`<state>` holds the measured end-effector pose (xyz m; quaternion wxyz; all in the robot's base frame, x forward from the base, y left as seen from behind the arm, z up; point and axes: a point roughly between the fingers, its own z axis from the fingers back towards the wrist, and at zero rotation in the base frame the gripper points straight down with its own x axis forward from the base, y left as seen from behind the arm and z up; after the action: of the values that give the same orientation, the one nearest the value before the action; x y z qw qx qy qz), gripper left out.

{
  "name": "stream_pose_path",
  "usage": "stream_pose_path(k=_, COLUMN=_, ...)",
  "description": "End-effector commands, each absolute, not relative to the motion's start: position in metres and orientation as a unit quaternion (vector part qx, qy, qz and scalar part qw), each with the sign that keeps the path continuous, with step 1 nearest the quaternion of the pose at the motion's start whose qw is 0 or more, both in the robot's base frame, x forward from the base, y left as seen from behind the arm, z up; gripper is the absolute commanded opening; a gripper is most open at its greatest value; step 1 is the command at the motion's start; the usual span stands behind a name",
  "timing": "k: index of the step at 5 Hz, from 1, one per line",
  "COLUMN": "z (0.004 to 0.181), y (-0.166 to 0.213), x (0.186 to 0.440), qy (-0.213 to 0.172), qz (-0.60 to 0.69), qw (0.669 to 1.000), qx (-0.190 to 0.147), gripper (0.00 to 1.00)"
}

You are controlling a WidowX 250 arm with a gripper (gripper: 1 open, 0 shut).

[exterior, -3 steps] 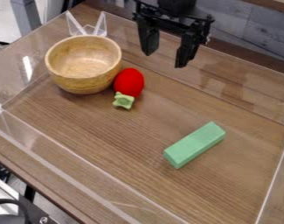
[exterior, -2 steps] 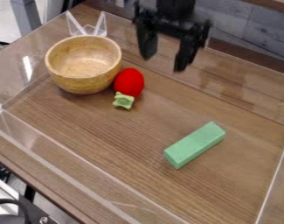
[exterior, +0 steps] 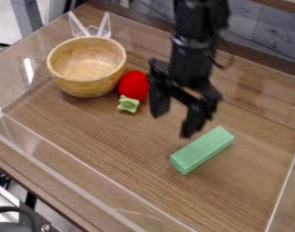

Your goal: Put the green stick in the brown bowl

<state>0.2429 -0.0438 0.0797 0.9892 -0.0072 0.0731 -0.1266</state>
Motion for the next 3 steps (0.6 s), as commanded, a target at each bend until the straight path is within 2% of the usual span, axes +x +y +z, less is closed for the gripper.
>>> stream_pose_path(k=1, z=0.091, y=-0.061, x=0.251, qy=0.026, qz=-0.115, qw=0.993, qx=-0.010, gripper=1.00)
stream_pose_path(k=2, z=0.091, y=-0.073, x=0.255, qy=0.009, qz=-0.099, qw=0.995, qx=-0.015, gripper=1.00)
stream_pose_path(k=3, z=0.082, y=-0.069, x=0.257, qy=0.002, qz=-0.130, qw=0.991, qx=-0.014, gripper=1.00)
